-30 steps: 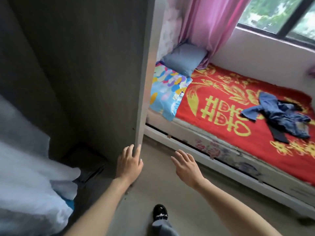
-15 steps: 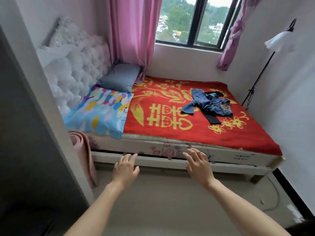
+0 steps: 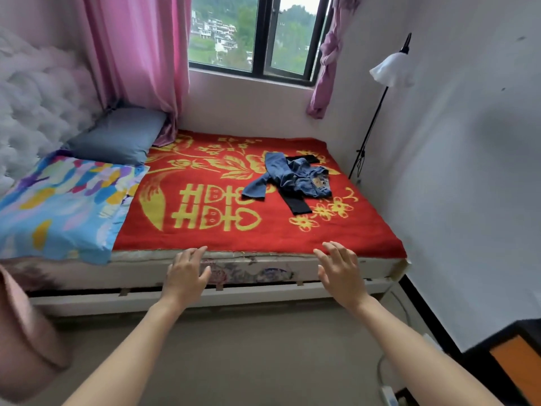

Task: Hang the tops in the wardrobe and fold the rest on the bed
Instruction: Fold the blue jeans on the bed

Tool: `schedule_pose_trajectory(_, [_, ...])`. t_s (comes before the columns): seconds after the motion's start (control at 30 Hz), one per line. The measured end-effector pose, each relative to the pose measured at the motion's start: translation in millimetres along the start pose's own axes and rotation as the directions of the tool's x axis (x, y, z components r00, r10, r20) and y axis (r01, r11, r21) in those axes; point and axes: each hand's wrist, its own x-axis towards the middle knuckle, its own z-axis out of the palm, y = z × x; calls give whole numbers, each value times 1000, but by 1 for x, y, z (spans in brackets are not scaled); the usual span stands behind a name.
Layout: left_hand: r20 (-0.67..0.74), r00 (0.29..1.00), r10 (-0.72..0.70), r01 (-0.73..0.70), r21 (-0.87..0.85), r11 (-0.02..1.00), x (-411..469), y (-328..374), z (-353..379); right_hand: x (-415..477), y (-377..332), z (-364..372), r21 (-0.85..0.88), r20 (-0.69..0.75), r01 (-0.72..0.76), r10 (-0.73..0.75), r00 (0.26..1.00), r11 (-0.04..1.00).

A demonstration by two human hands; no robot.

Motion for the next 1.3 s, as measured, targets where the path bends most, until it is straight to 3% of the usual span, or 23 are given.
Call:
schedule_pose_trajectory(0.3, [-26,1000,-5,5,6,1000,112,7,30,57,101,61,-110,97,140,-130,987,984])
schedule_pose_trajectory(0.57, [-41,999,-14,11,-81,997,307,24,73,174,203,155,-131,195,71,-45,980,989])
schedule_pose_trajectory(0.73, [2,999,53,-53,-60,997,396,47,105,191,241,209,-158,250,8,32,968,987])
schedule_pose_trajectory(1.07, [193,977,86,-99,63,993,483,96,199,177,343,289,-181,511,-119,196,837,976])
schedule_pose_trajectory(1.3, [156,987,-24,11,87,996,575,157,263,204,450,399,-116,657,-262,272,704,958])
